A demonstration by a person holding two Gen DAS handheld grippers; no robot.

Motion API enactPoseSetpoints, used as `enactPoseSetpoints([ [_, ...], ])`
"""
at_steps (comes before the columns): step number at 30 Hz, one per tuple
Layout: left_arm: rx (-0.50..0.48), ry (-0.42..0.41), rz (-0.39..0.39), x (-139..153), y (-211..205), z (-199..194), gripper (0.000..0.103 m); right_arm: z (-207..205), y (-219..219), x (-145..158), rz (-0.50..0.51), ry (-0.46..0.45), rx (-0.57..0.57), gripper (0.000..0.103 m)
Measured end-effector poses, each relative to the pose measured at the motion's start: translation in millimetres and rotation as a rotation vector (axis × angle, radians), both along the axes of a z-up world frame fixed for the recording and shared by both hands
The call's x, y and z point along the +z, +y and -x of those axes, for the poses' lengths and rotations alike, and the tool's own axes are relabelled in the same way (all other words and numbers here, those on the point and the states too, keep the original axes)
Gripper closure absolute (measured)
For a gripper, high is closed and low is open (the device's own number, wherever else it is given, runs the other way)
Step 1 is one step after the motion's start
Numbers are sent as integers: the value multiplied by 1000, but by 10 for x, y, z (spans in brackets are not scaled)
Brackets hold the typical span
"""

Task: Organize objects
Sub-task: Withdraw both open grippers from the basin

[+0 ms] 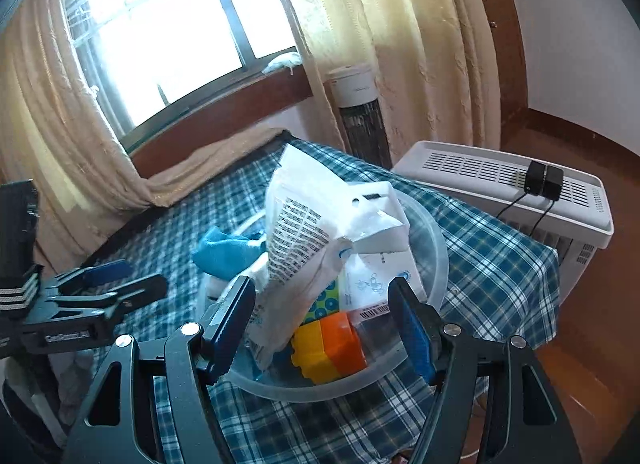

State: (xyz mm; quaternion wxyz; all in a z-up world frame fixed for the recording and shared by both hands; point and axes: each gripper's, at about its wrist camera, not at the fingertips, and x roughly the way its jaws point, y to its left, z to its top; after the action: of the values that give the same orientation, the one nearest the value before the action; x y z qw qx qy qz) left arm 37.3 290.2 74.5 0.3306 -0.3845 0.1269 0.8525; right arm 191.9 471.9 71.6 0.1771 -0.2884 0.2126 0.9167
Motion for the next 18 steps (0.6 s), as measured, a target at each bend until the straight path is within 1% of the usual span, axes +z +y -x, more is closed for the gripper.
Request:
enactPoseSetpoints([
  [3,2,-4,-4,-3,-29,-3,5,15,31,-35,16,-6,-17,33],
  [9,-3,-9,-12,-10,-74,-24,5,15,14,-22,0,-23,-42,33],
  [18,-11,-12,-22,-8,-106,-52,5,150,-21,-62,21,-43,-13,33],
])
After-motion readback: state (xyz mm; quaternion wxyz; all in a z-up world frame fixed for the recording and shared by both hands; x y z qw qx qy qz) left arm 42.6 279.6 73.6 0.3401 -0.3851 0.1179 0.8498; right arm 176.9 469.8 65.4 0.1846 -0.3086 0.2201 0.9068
